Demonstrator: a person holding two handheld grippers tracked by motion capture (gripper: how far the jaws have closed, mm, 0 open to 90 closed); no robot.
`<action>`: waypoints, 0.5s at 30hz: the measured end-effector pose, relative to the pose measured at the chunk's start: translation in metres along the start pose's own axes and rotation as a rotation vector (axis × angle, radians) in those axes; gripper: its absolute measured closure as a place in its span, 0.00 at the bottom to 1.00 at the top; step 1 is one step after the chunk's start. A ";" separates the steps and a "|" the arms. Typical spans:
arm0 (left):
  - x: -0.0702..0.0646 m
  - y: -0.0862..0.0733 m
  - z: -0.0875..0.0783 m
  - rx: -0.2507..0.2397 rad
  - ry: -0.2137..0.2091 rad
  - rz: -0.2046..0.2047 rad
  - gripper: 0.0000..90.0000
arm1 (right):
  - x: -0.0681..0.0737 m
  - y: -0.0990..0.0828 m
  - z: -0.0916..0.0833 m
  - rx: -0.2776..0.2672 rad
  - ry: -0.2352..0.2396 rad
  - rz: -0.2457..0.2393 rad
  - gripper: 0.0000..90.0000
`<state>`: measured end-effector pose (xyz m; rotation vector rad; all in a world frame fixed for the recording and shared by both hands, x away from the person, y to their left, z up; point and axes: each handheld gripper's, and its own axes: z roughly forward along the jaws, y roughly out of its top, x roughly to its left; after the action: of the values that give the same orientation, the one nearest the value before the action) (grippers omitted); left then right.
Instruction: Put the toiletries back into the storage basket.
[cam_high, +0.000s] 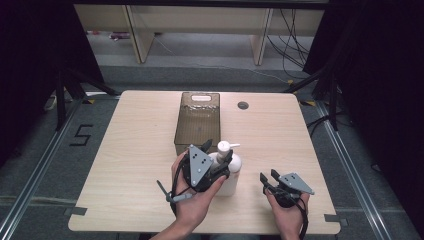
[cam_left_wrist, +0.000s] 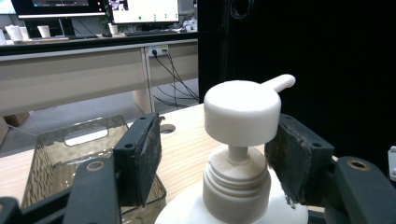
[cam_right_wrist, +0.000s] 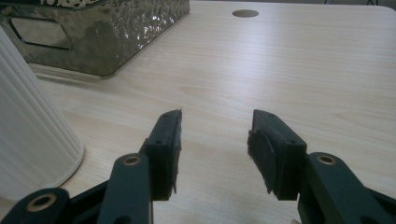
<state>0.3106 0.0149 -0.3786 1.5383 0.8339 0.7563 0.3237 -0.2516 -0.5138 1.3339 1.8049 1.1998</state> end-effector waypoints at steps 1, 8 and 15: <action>-0.001 0.000 0.001 0.000 -0.003 0.000 0.42 | 0.000 0.001 -0.001 0.001 0.002 0.001 0.60; -0.005 0.003 0.004 -0.008 -0.014 0.005 0.49 | -0.001 0.000 0.000 -0.007 0.007 0.003 0.60; -0.006 0.002 0.010 -0.010 -0.023 -0.001 0.60 | 0.000 0.000 0.001 0.001 0.016 0.019 0.60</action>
<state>0.3160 0.0043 -0.3778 1.5347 0.8125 0.7397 0.3242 -0.2513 -0.5141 1.3477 1.8081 1.2235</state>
